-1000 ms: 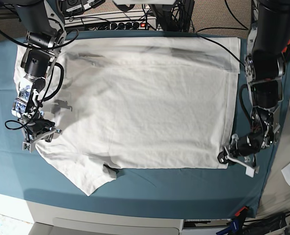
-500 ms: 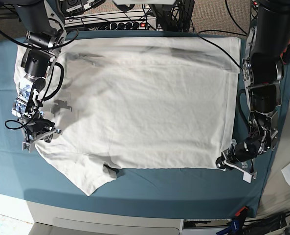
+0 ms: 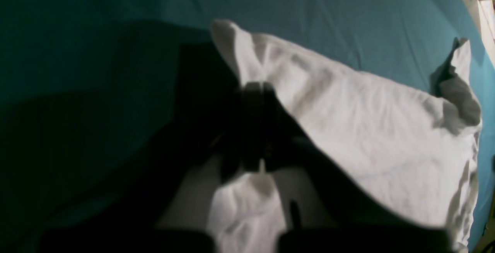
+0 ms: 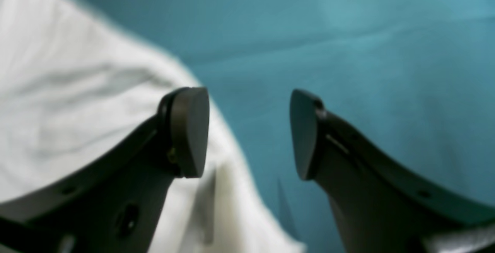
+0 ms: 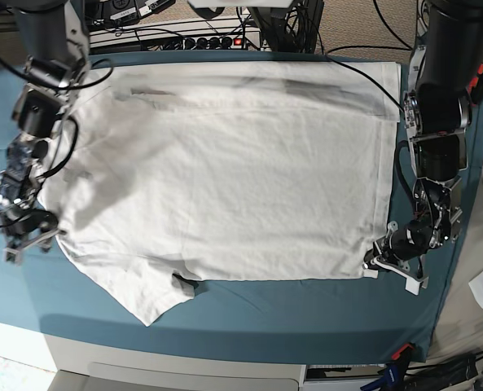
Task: Fold the T-shirt properly
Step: 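Grasp the hem corners of the shirt with both grippers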
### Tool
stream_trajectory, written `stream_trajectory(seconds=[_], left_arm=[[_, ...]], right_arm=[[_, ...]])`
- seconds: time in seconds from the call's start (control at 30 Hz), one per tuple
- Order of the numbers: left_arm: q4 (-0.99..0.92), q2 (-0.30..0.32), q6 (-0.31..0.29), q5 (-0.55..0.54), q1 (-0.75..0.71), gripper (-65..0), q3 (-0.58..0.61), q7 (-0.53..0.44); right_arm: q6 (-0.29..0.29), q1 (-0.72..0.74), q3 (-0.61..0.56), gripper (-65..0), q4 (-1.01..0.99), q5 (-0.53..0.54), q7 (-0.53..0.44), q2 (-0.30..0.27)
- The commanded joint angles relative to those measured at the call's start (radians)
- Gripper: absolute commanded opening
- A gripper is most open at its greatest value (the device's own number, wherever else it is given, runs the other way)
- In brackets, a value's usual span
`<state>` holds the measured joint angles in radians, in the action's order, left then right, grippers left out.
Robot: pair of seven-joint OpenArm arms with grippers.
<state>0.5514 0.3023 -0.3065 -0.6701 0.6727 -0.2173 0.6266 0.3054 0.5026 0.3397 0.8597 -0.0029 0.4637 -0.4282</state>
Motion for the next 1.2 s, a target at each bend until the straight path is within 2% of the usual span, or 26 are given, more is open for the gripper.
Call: stream_trajectory(seconds=[0.0, 0.1, 0.3, 0.4, 0.7, 0.83, 1.03, 1.07, 1.1, 1.17], left_arm=[[0.015, 0.016, -0.008, -0.014, 0.034, -65.0, -0.001, -0.014], [0.015, 0.016, -0.009, -0.014, 0.034, -65.0, -0.001, -0.014], [0.015, 0.016, -0.01, -0.014, 0.034, -65.0, -0.001, -0.014], [0.015, 0.016, -0.035, -0.013, 0.034, -65.0, -0.001, -0.014], [0.015, 0.016, -0.035, -0.014, 0.034, -65.0, -0.001, -0.014], [0.015, 0.016, -0.035, -0.013, 0.034, -65.0, -0.001, -0.014], [0.015, 0.016, -0.035, -0.013, 0.034, -65.0, -0.001, -0.014], [0.015, 0.016, -0.035, -0.013, 0.034, -65.0, -0.001, -0.014], [0.015, 0.016, -0.035, -0.013, 0.034, -65.0, -0.001, -0.014], [0.015, 0.016, -0.035, -0.014, 0.034, -65.0, -0.001, -0.012]], right_arm=[[-0.003, 0.041, 0.002, -31.5, -0.012, 0.006, -0.019, -0.023], [-0.002, 0.09, 0.002, -31.5, -0.128, 0.046, -0.046, -0.045], [0.047, 0.176, 0.002, -31.5, -0.325, 0.067, -0.113, -0.048], [0.054, 0.198, 0.002, -31.5, -0.383, 0.098, -0.117, -0.047], [0.07, 0.195, 0.002, -31.5, -0.397, 0.111, -0.109, 0.017], [0.069, 0.195, 0.002, -31.5, -0.397, 0.075, -0.132, 0.05], [0.053, 0.195, 0.002, -31.6, -0.397, 0.054, -0.159, 0.051], [0.042, 0.195, 0.002, -32.2, -0.397, 0.053, -0.168, 0.048], [0.036, 0.193, 0.002, -35.7, -0.397, 0.05, -0.176, 0.046], [0.036, 0.19, 0.002, -49.7, -0.397, 0.021, -0.184, 0.042]])
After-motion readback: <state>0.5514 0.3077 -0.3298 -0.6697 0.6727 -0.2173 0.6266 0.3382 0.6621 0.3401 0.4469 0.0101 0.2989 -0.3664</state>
